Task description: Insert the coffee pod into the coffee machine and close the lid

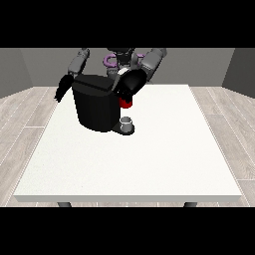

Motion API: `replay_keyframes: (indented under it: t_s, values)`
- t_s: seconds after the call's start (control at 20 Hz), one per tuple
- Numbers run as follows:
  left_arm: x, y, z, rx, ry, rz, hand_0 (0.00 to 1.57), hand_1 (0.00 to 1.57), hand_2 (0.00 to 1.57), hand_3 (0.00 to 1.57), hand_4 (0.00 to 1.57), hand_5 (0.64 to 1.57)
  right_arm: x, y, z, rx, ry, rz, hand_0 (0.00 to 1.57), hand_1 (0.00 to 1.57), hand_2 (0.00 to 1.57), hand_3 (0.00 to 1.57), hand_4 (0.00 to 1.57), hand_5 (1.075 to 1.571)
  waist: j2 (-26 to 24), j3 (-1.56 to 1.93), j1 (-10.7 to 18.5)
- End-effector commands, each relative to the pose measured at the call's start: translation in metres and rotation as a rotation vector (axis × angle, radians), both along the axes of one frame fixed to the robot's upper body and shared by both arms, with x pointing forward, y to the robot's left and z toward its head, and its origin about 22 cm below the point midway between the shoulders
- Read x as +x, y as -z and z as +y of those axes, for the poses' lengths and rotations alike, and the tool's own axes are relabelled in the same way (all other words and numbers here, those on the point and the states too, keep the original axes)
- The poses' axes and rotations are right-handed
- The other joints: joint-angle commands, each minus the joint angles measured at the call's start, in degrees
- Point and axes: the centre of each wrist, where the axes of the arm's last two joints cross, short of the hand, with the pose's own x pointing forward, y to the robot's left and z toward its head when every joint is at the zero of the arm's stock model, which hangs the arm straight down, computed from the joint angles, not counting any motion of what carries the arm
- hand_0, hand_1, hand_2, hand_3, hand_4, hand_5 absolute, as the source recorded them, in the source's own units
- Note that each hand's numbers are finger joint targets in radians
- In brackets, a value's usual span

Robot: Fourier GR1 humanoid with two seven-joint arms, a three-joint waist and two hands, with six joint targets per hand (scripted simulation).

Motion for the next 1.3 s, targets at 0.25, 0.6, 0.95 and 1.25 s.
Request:
replay_keyframes:
  t_s: [0.25,0.6,0.95,1.25]
  values:
    - [-0.002,-0.015,-0.004,0.067,-0.031,-0.106,0.74,0.74,0.87,0.65,0.00,1.571,0.008,-0.019,0.007,-0.003,-0.007,-0.031,0.00,0.00,0.00,0.00,0.21,1.571,2.3,-0.16,-0.7]
    - [-0.005,-0.020,0.023,0.078,-0.070,-0.092,0.00,0.00,0.57,0.47,0.00,1.571,0.001,-0.006,0.011,-0.003,-0.003,-0.024,0.00,0.00,0.00,0.00,0.08,1.571,2.0,-0.16,-0.5]
    - [0.000,0.023,0.024,0.069,-0.062,-0.008,0.00,0.00,0.33,0.23,0.00,1.571,-0.003,0.005,-0.006,0.016,0.033,0.059,0.00,0.00,0.00,0.00,0.00,1.571,-2.8,-0.17,2.0]
    - [0.004,0.070,0.007,0.022,-0.059,0.172,0.00,0.00,0.00,0.05,0.00,1.571,-0.030,0.062,-0.008,0.021,0.031,0.184,0.00,0.00,0.00,0.00,0.00,1.571,-12.2,-0.17,5.6]
